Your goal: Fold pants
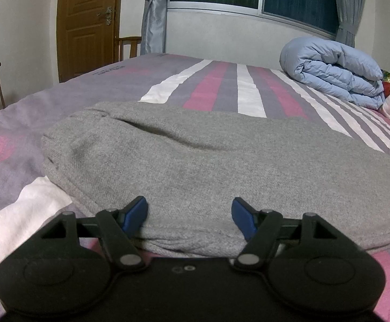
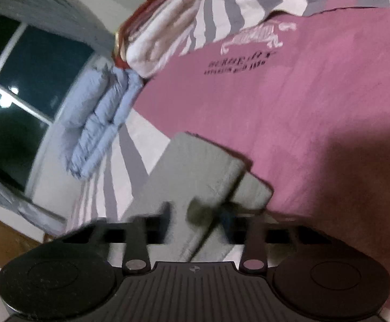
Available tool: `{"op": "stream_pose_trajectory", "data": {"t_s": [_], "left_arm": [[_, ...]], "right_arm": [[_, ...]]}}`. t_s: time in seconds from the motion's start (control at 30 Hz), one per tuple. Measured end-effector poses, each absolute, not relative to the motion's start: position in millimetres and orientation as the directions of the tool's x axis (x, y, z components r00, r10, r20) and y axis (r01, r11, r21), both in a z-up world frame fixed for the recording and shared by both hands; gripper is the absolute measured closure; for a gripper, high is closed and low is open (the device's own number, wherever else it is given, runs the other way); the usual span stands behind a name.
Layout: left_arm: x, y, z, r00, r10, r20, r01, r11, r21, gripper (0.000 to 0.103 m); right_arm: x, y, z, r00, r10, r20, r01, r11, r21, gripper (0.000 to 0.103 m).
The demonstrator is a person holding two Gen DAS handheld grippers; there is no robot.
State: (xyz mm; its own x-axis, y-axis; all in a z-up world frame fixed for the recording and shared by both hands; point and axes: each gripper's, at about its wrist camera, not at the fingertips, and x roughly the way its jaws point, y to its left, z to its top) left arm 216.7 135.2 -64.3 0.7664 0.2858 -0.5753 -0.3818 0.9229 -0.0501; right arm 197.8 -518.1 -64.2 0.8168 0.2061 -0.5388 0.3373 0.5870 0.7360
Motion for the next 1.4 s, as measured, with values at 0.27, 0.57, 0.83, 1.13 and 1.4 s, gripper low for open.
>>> {"op": "stream_pose_trajectory", "data": {"t_s": [0.27, 0.57, 0.83, 1.13, 1.4], "left_arm": [[214.3, 136.5, -64.2, 0.772, 0.278, -0.572, -0.377, 0.924, -0.06, 0.041], [213.9, 137.2, -64.9, 0.776, 0.274, -0.569, -0.373, 0.926, -0.064, 0.04], [214.6, 136.7, -64.8, 0.775, 0.276, -0.569, -0.374, 0.925, -0.061, 0.039], [214.8, 136.9, -64.8, 0.775, 0.275, -0.568, -0.373, 0.926, -0.061, 0.039], [215.6, 136.5, -65.0, 0.778, 0.269, -0.568, -0.365, 0.929, -0.061, 0.038]], "right_arm": [[166.3, -513.5, -57.3, 0.846, 0.16, -0.508, 0.337, 0.579, 0.743, 0.098], [133.6, -533.3, -59.0, 0.886, 0.106, -0.451, 0.362, 0.452, 0.816, 0.061], [166.9, -532.6, -69.4, 0.837, 0.155, -0.525, 0.413, 0.45, 0.792, 0.061], [177.1, -500.3, -4.7, 0.9, 0.092, -0.425, 0.145, 0.858, 0.493, 0.088], [169.2, -523.5, -66.2, 0.832, 0.023, -0.554, 0.36, 0.737, 0.572, 0.072]]}}
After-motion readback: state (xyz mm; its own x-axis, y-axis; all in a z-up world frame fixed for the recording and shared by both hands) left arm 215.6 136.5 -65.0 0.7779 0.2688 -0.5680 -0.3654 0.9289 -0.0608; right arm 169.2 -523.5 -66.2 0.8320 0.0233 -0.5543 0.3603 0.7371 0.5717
